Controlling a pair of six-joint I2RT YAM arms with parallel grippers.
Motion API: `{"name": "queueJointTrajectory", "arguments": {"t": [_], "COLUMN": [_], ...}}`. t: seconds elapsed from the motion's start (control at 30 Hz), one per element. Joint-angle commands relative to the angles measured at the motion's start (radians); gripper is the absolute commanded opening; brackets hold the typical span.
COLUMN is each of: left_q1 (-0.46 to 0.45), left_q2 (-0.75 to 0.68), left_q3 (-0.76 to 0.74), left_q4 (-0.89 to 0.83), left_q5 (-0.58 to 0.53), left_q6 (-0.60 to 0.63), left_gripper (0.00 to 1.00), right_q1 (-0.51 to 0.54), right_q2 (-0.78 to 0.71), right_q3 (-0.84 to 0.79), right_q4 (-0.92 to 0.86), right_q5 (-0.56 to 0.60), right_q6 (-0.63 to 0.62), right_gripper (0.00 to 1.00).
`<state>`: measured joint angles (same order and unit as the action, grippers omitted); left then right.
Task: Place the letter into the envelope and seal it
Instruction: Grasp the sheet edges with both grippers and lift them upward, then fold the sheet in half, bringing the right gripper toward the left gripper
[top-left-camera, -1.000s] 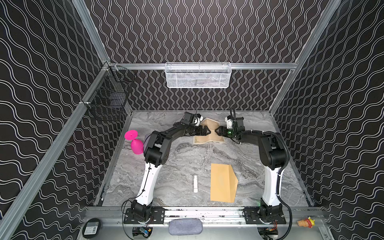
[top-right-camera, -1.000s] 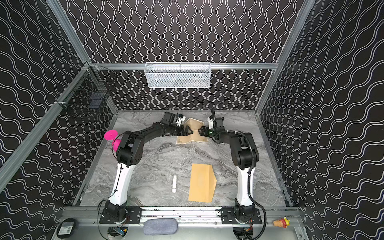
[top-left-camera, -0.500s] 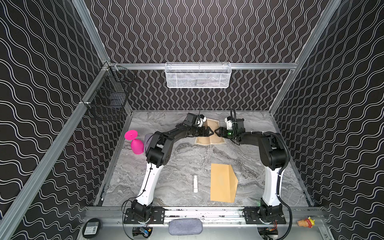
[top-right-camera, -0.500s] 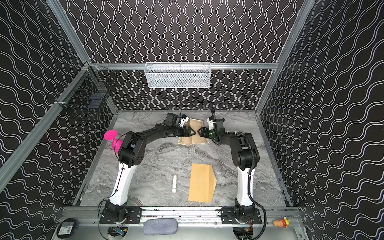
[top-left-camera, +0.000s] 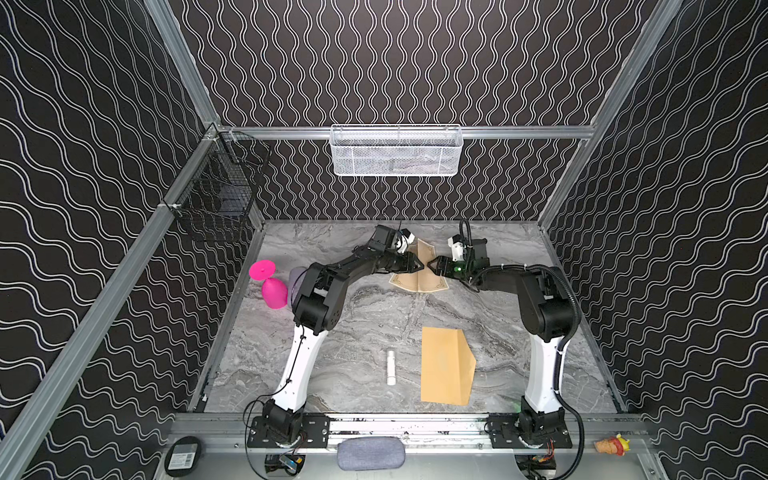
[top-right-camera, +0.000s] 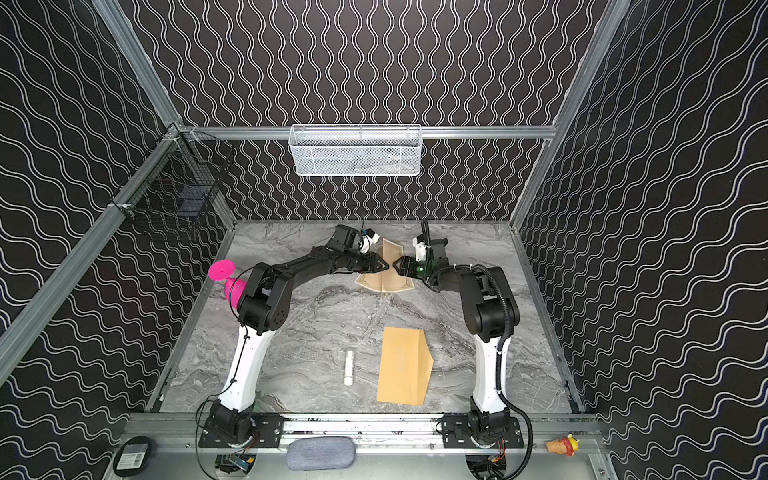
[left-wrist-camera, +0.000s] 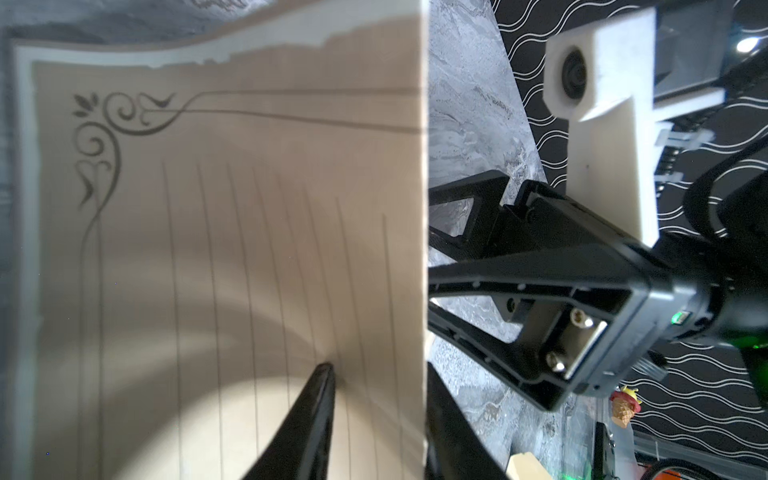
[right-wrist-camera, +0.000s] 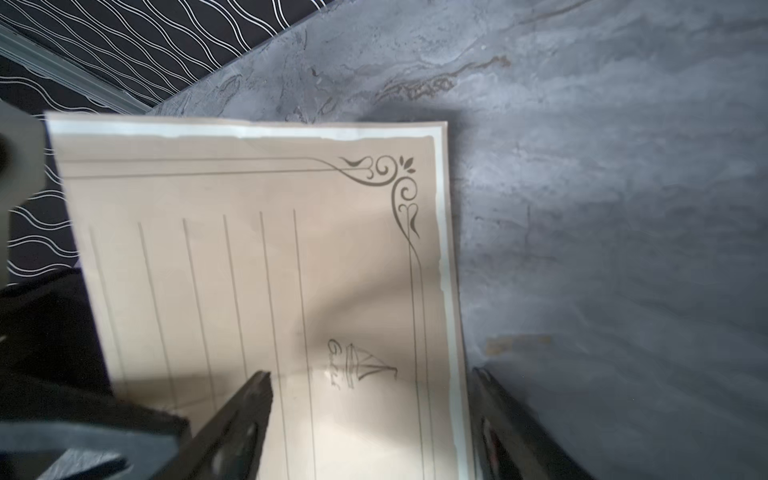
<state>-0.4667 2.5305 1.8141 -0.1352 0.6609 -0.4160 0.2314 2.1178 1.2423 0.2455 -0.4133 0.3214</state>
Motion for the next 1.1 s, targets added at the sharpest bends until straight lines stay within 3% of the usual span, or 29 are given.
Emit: {"name": "queueJointTrajectory", "arguments": {"t": [0.0,0.23,0.43,0.47,0.6,0.8,1.07], "left_q1": [0.002,0.007,0.014,0.013,0.014,0.012,0.002], "left_q2": [-0.032,-0.057,-0.088,-0.09,-0.095,-0.187,-0.336], "left_q3": [-0.006,0.005,0.026,0.033,0.088,0.024,-0.1], "left_q4": [-0.009,-0.079,-0.135,-0.144,-0.222,-0.228,-0.133], "left_q5": [-0.009,-0.03,-0.013,-0.009,-0.01,-0.051,-0.015], "left_q6": [0.033,0.08,0.171,0.197,0.326,0.585,0.896], "left_gripper": [0.32,0.14,0.07,0.06,0.01,0.0,0.0], "right_q1": [0.003,-0.001,-0.009,-0.018,-0.039,-0.069,-0.119], "right_q2": [-0.03,-0.129,-0.306,-0.329,-0.453,-0.657,-0.762], "right_q3": [-0.017,-0.027,-0.1,-0.107,-0.162,-0.278,-0.258], "right_q4": [-0.128,-0.171,-0.121,-0.121,-0.112,-0.169,-0.367], "right_q5": [0.004,0.004,-0.03,-0.087,-0.195,-0.306,-0.315], "right_q6": [0.008,-0.077,-0.317,-0.408,-0.727,-1.02,-1.181], "right_gripper": [0.79,0.84,0.91,0.91,0.93,1.0,1.0]}}
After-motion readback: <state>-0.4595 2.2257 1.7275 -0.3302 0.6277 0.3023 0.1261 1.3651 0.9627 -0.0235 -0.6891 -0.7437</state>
